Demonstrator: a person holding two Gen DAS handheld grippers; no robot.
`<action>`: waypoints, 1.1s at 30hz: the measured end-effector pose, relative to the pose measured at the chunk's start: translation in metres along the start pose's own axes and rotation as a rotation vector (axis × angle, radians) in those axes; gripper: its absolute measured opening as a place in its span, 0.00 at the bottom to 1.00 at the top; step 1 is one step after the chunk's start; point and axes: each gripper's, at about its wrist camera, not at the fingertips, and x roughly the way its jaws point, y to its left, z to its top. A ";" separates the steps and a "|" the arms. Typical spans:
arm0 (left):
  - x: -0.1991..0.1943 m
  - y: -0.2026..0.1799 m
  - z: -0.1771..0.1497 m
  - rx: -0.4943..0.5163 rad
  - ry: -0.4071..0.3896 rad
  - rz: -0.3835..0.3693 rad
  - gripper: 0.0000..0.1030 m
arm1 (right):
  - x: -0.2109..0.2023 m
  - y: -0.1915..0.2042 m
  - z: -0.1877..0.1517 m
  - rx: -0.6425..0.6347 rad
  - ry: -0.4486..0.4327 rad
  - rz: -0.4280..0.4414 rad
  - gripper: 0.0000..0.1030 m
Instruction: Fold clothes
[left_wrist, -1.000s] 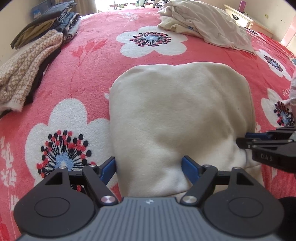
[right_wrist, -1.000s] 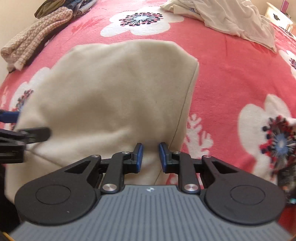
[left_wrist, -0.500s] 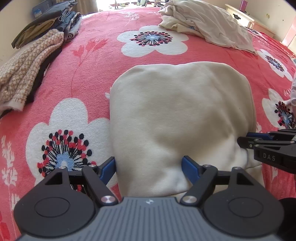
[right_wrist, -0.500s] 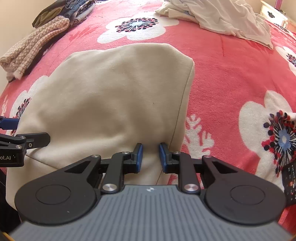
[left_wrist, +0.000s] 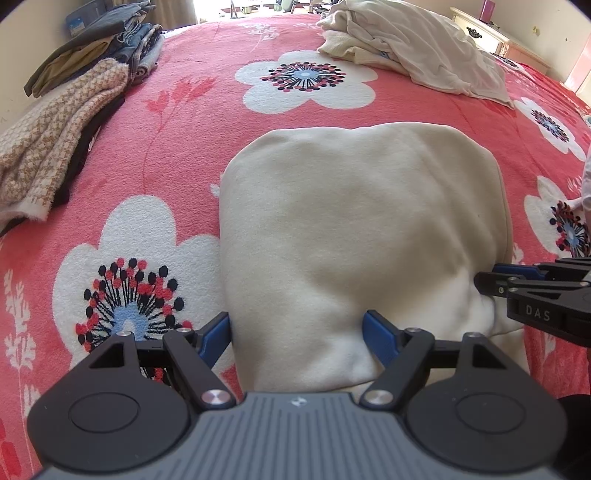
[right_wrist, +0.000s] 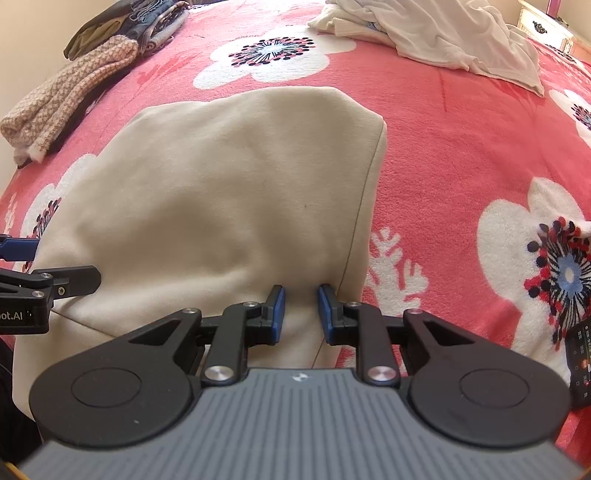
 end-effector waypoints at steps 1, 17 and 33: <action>0.000 0.000 0.000 0.000 0.000 0.000 0.76 | 0.000 0.000 0.000 0.000 0.000 -0.001 0.19; 0.000 -0.001 0.000 0.001 -0.002 0.003 0.76 | 0.000 0.002 -0.001 -0.005 -0.002 -0.013 0.19; 0.002 0.020 -0.007 -0.067 -0.043 -0.107 0.76 | 0.000 0.000 -0.001 0.013 -0.009 -0.005 0.19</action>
